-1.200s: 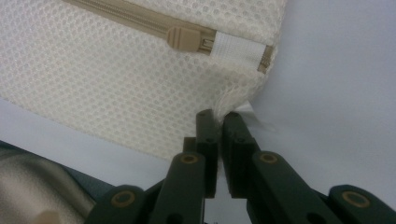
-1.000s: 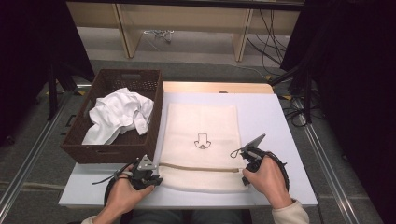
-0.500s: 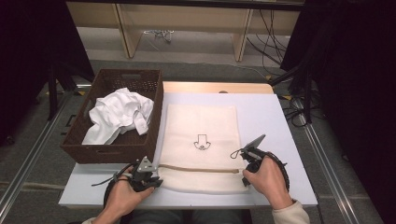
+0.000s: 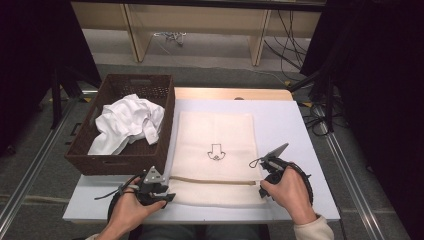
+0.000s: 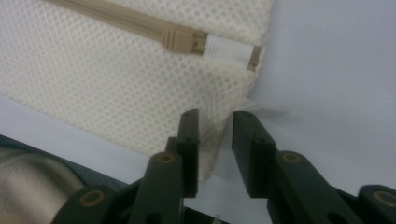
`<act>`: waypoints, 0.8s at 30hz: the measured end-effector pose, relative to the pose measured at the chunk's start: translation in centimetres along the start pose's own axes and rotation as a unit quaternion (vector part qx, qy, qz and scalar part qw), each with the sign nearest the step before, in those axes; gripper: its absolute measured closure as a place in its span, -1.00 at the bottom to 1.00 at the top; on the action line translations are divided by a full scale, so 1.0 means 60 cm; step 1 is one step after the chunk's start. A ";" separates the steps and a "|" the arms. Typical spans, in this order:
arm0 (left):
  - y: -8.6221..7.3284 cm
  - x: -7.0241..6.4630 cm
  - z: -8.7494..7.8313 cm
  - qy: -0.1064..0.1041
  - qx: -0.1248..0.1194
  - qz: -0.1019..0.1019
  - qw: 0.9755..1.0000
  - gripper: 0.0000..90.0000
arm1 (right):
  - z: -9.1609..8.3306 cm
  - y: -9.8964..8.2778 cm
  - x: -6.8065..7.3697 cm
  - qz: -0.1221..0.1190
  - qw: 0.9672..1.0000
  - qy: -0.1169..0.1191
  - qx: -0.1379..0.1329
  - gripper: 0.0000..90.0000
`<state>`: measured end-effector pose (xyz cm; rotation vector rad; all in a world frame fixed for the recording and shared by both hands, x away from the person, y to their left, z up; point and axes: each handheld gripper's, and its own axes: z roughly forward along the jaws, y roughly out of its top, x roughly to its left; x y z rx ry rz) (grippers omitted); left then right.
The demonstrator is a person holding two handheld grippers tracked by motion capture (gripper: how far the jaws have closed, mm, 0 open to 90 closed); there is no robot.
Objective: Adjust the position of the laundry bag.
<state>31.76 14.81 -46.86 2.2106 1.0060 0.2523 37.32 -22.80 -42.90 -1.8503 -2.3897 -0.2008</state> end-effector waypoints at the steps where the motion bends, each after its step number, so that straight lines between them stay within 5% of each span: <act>1: 0.001 0.002 -0.002 -0.005 -0.005 0.005 1.000 0.17 | -0.003 0.000 -0.003 -0.004 1.000 0.001 -0.008 0.52; 2: 0.002 0.001 -0.004 -0.008 -0.009 0.001 1.000 0.12 | -0.003 0.000 -0.010 -0.025 0.999 -0.005 -0.027 0.50; 5: 0.003 -0.001 -0.005 -0.009 -0.018 -0.003 1.000 0.00 | -0.015 -0.001 -0.011 0.000 1.000 -0.004 -0.031 0.46; 7: 0.003 -0.002 -0.007 -0.009 -0.025 -0.006 1.000 -0.03 | -0.018 0.000 -0.022 -0.014 0.998 -0.008 -0.066 0.42; 8: 0.004 -0.002 -0.009 -0.012 -0.035 -0.004 0.999 -0.08 | -0.024 0.002 -0.028 -0.006 0.996 -0.007 -0.093 0.40; 10: 0.003 -0.001 -0.011 -0.006 -0.043 -0.009 0.999 -0.13 | -0.030 0.003 -0.033 0.005 0.994 -0.005 -0.105 0.37; 12: 0.003 0.001 -0.013 -0.004 -0.048 -0.005 0.999 -0.16 | -0.036 0.004 -0.033 0.034 0.994 -0.002 -0.104 0.37; 15: 0.001 0.002 -0.013 -0.008 -0.054 -0.012 0.998 -0.18 | -0.040 0.008 -0.042 0.028 0.992 0.000 -0.122 0.36; 18: 0.001 0.003 -0.010 -0.018 -0.062 -0.027 0.998 -0.18 | -0.046 0.011 -0.038 0.062 0.991 0.002 -0.118 0.35; 24: 0.003 0.001 -0.013 -0.016 -0.071 -0.018 0.997 -0.17 | -0.050 0.011 -0.043 0.051 0.990 -0.001 -0.134 0.35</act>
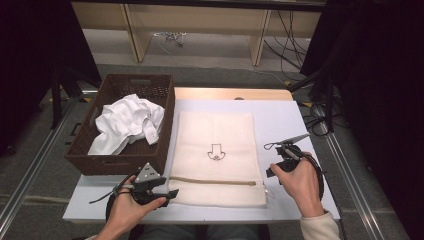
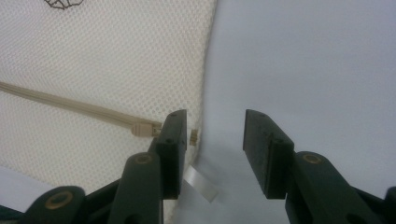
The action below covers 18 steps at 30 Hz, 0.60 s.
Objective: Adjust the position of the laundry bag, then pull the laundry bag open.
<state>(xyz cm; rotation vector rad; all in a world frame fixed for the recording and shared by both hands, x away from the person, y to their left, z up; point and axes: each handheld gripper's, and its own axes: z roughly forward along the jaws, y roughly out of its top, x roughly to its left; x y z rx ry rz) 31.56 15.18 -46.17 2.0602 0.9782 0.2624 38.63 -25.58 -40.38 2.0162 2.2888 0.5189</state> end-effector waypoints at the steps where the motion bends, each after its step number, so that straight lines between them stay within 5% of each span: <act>1: 0.000 0.000 0.000 0.000 0.000 0.000 1.000 -0.17 | 0.000 0.000 0.001 0.004 1.000 -0.005 0.001 0.36; 2: -0.001 -0.004 0.001 0.005 -0.002 -0.010 1.000 -0.17 | -0.001 -0.001 -0.002 -0.004 1.000 -0.001 -0.003 0.36; 7: 0.001 -0.002 0.003 0.002 0.000 0.002 1.000 -0.17 | -0.003 -0.003 -0.001 0.000 1.000 0.000 -0.001 0.36; 11: -0.001 -0.001 0.005 0.005 0.006 -0.003 1.000 -0.17 | 0.006 -0.002 -0.003 0.008 1.000 0.002 0.016 0.37; 12: -0.002 -0.002 0.007 -0.002 0.007 -0.009 1.000 -0.17 | 0.015 0.000 -0.009 -0.006 1.000 0.001 0.016 0.39; 14: -0.001 -0.002 0.009 -0.004 0.005 -0.001 1.000 -0.17 | 0.021 0.000 -0.006 0.011 0.999 -0.001 0.037 0.39; 15: -0.001 -0.005 0.010 -0.002 0.004 -0.009 1.000 -0.17 | 0.026 0.001 -0.013 -0.023 0.999 0.003 0.030 0.40; 18: 0.002 -0.005 0.009 -0.001 0.006 0.002 1.000 -0.17 | 0.034 0.000 -0.012 -0.035 0.999 0.004 0.040 0.42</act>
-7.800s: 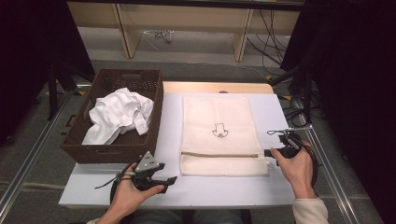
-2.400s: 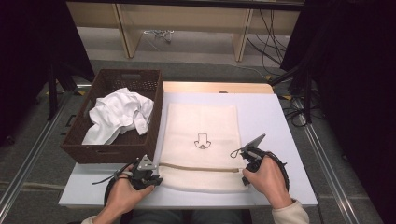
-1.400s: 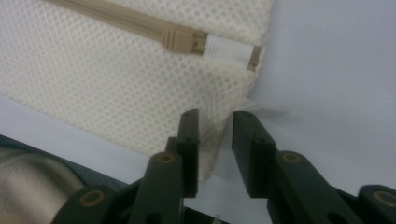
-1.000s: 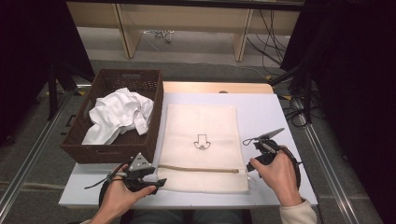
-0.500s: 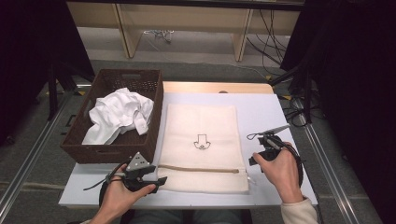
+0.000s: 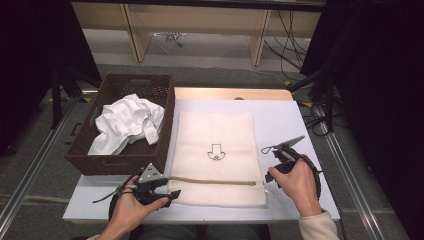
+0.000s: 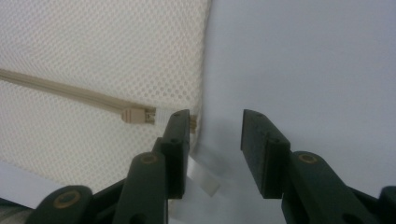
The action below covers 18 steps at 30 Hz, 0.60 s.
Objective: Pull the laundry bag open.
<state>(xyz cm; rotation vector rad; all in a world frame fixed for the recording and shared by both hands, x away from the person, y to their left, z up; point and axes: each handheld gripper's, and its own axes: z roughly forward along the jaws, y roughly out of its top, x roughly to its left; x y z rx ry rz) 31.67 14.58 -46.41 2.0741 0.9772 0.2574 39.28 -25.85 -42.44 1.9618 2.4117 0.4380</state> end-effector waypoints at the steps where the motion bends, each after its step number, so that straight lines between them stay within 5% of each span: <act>1: -0.001 -0.002 0.001 -0.003 -0.002 -0.005 1.000 -0.17 | 0.000 0.000 0.000 0.000 1.000 0.000 0.000 0.42; 4: 0.000 -0.011 0.003 -0.006 -0.004 -0.008 1.000 -0.17 | 0.008 0.001 0.002 0.003 1.000 -0.001 0.014 0.43; 5: 0.000 -0.011 0.003 -0.006 -0.004 -0.008 1.000 -0.17 | 0.008 0.000 0.008 0.029 0.999 -0.002 0.016 0.43; 6: 0.001 -0.011 0.002 -0.009 -0.004 -0.004 1.000 -0.17 | 0.008 0.000 0.008 0.029 0.999 -0.002 0.016 0.43; 7: 0.004 -0.011 0.002 -0.014 -0.003 0.000 1.000 -0.18 | 0.010 0.002 -0.004 -0.010 1.000 0.004 0.019 0.43; 11: 0.008 -0.014 0.008 -0.019 -0.005 -0.002 1.000 -0.20 | 0.016 0.008 -0.003 0.008 1.000 0.006 0.026 0.44; 13: 0.010 -0.014 0.011 -0.024 -0.007 -0.006 1.000 -0.20 | 0.016 0.011 0.006 0.041 0.998 0.014 0.042 0.44; 18: 0.013 -0.015 0.013 -0.022 -0.002 0.001 1.000 -0.20 | 0.028 0.018 0.007 0.013 0.998 0.010 0.061 0.46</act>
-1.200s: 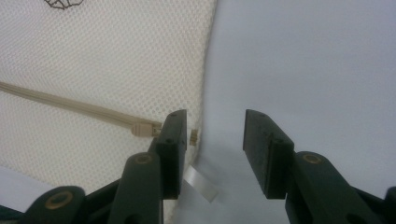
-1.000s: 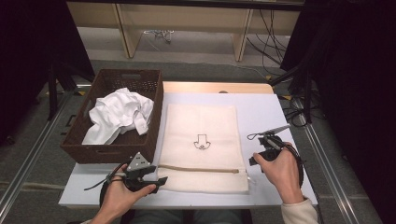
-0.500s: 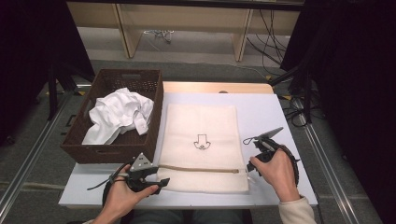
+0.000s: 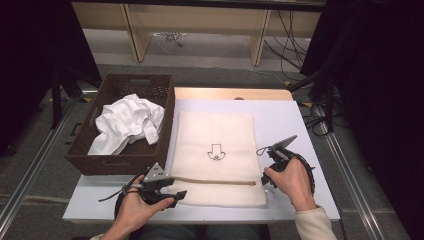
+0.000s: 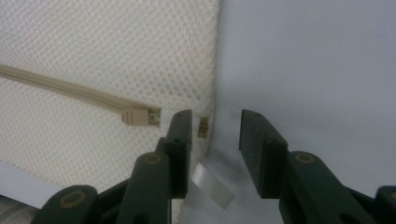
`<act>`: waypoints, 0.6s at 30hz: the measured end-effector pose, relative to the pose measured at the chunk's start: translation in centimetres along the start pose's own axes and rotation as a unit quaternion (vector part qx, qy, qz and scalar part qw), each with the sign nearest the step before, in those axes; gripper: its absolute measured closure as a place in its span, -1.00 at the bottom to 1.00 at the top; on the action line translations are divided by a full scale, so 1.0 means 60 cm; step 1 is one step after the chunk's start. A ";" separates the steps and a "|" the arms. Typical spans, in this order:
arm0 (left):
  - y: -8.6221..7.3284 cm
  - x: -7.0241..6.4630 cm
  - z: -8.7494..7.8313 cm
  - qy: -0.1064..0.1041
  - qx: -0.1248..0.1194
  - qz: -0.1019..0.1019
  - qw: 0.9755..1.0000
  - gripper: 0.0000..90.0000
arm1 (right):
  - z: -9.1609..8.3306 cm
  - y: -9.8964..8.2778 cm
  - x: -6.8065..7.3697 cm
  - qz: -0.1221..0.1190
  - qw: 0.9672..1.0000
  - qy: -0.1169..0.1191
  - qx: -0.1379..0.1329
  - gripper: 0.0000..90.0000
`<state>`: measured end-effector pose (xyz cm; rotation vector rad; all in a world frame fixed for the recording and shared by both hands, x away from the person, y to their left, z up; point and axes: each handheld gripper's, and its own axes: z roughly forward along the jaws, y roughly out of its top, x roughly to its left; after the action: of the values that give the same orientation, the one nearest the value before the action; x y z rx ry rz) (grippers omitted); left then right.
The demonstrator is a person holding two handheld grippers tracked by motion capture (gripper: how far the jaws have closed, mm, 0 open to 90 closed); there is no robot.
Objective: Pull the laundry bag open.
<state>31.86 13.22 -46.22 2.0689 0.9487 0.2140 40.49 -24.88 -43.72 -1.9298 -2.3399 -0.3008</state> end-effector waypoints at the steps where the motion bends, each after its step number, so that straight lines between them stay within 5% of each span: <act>1: 0.000 -0.002 0.001 -0.004 -0.002 -0.005 1.000 -0.20 | -0.001 0.001 0.004 0.008 1.000 0.007 0.011 0.46; 5: 0.000 -0.002 0.002 -0.002 -0.002 0.002 1.000 -0.20 | 0.002 0.006 0.007 0.011 1.000 0.005 0.018 0.47; 7: 0.000 -0.004 0.003 -0.001 -0.002 -0.004 1.000 -0.20 | 0.009 0.008 0.004 -0.012 1.000 0.000 0.000 0.47; 13: 0.003 -0.006 0.008 -0.005 0.000 0.008 1.000 -0.20 | 0.013 0.015 0.016 0.008 1.000 0.002 0.021 0.50; 16: 0.004 -0.010 0.012 -0.009 -0.001 0.003 1.000 -0.20 | 0.016 0.016 0.016 0.002 1.000 -0.003 0.019 0.53; 17: 0.005 -0.008 0.013 -0.011 0.002 0.014 1.000 -0.20 | 0.020 0.016 0.013 -0.018 1.000 -0.004 0.003 0.55; 18: 0.006 -0.010 0.014 -0.008 0.003 0.011 1.000 -0.20 | 0.020 0.016 0.020 0.008 1.000 -0.001 0.014 0.55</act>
<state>32.01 12.17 -46.38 2.0851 0.9171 0.2057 41.26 -23.33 -44.57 -1.9345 -2.3158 -0.2635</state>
